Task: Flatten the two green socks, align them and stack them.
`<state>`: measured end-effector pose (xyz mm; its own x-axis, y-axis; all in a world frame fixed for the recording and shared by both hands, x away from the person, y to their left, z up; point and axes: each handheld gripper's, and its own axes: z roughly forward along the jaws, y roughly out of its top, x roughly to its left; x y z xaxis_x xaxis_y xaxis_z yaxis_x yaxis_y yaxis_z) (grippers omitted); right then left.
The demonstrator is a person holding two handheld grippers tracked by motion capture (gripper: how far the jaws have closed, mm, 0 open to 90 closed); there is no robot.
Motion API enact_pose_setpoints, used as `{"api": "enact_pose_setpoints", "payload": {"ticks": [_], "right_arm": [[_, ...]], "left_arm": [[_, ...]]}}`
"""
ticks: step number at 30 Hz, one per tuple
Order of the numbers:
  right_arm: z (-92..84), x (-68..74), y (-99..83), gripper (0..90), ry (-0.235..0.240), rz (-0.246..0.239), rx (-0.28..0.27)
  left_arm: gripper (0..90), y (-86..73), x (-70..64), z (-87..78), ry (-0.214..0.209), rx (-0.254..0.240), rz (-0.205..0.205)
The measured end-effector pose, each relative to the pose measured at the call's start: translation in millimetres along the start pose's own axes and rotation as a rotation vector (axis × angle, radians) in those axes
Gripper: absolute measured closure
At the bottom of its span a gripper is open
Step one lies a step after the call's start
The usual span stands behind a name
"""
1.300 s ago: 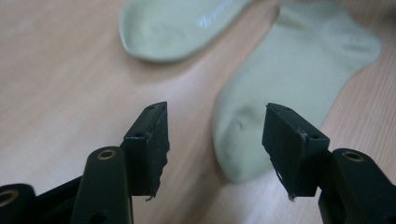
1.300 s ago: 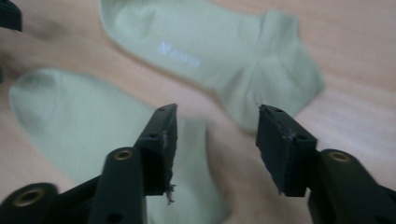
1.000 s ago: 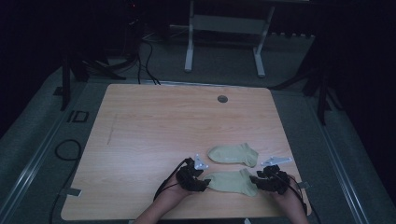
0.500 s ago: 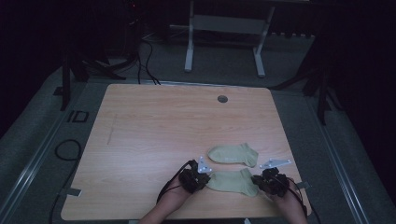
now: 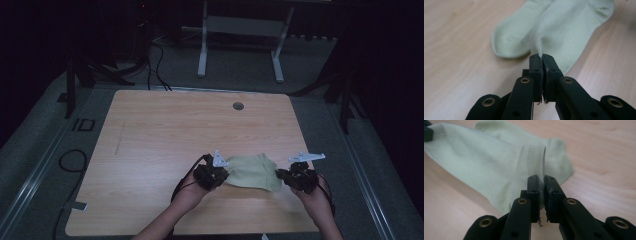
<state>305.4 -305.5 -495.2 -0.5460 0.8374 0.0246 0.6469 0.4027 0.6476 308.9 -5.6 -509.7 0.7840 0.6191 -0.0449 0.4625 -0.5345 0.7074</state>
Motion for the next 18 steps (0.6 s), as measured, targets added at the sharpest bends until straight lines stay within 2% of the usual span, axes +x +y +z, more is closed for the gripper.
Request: {"api": "enact_pose_setpoints", "payload": {"ticks": [1, 2, 4, 5, 7, 8, 10, 13, 16, 17, 18], "right_arm": [[2.5, -8.2, 8.8, 83.0, -0.005, 0.006, -0.002], [3.8, -10.5, 11.7, 83.0, -0.008, 0.01, 0.0], [8.3, -16.3, 19.3, 83.1, -0.012, 0.021, 0.006], [8.3, -16.3, 19.3, 83.1, -0.012, 0.021, 0.006], [17.1, -24.5, 28.1, 82.9, -0.022, 0.033, 0.021], [20.2, -27.1, 30.1, 82.9, -0.022, 0.04, 0.025], [23.5, -30.0, 31.7, 82.7, -0.018, 0.05, 0.033], [33.9, -35.8, 35.0, 82.6, -0.013, 0.07, 0.057], [43.7, -35.0, 34.9, 82.4, -0.013, 0.063, 0.081], [47.6, -35.1, 34.1, 82.4, -0.01, 0.065, 0.089], [54.7, -35.8, 32.6, 82.4, -0.012, 0.066, 0.104]], "left_arm": [[86.5, 4.0, 3.1, 0.9, -0.008, 0.001, -0.009], [86.6, 11.2, 8.4, 3.6, 0.004, 0.004, -0.015], [86.5, 13.6, 11.1, 5.0, 0.001, 0.006, -0.015], [86.5, 17.4, 15.1, 7.6, 0.014, 0.011, -0.02], [86.5, 21.8, 21.5, 12.0, 0.007, 0.024, -0.045], [86.5, 25.0, 25.4, 17.9, 0.016, 0.044, -0.042], [86.5, 25.9, 26.6, 20.6, 0.027, 0.054, -0.034], [86.5, 25.9, 31.3, 29.1, 0.031, 0.069, -0.052], [86.5, 22.5, 34.0, 37.1, 0.049, 0.087, -0.043], [86.5, 21.2, 35.4, 39.7, 0.051, 0.09, -0.049], [86.4, 18.5, 38.7, 46.3, 0.041, 0.1, -0.073]]}}
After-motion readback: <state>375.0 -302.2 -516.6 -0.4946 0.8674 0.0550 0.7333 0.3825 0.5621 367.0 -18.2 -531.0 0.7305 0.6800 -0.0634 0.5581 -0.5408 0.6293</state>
